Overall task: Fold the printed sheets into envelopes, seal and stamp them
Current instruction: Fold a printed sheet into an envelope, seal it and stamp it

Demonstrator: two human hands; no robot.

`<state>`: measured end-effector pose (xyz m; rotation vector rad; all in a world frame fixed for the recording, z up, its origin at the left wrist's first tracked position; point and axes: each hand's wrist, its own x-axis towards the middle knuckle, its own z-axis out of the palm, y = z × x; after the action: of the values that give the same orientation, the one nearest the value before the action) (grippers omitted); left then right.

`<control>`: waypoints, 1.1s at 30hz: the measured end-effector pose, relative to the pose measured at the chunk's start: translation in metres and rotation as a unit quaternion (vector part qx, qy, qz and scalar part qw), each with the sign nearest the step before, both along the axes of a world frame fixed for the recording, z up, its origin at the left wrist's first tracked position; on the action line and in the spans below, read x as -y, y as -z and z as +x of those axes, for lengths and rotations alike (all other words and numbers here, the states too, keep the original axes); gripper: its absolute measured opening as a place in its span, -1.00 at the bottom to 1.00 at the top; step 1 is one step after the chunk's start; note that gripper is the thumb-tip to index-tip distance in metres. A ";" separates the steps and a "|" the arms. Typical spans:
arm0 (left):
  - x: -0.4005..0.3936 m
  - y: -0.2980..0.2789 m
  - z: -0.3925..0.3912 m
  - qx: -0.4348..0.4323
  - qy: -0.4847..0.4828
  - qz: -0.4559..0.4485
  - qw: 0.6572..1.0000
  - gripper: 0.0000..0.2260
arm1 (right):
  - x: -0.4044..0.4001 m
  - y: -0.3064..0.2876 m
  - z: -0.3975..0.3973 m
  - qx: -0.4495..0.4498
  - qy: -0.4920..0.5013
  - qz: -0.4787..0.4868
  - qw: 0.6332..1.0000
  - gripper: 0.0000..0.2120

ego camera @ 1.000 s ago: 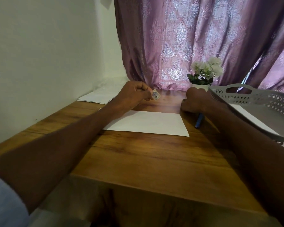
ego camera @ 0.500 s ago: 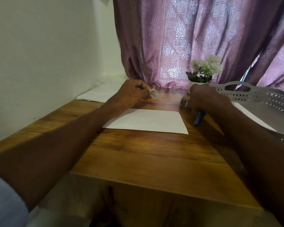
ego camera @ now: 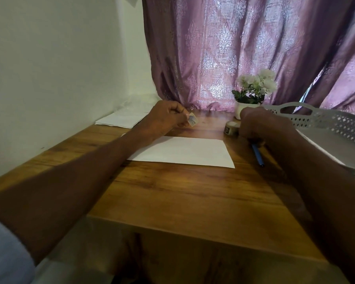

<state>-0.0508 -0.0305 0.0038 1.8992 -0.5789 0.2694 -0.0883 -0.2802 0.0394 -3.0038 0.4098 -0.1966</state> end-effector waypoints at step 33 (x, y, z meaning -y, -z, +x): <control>-0.011 -0.010 0.004 -0.006 -0.021 -0.063 0.998 -0.79 | -0.059 0.000 -0.009 0.139 -0.107 0.621 0.764 -0.78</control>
<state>-0.0469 -0.0195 0.0141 1.7908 -0.5031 0.3144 -0.0977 -0.2212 0.0391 -1.6349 0.0688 -0.2188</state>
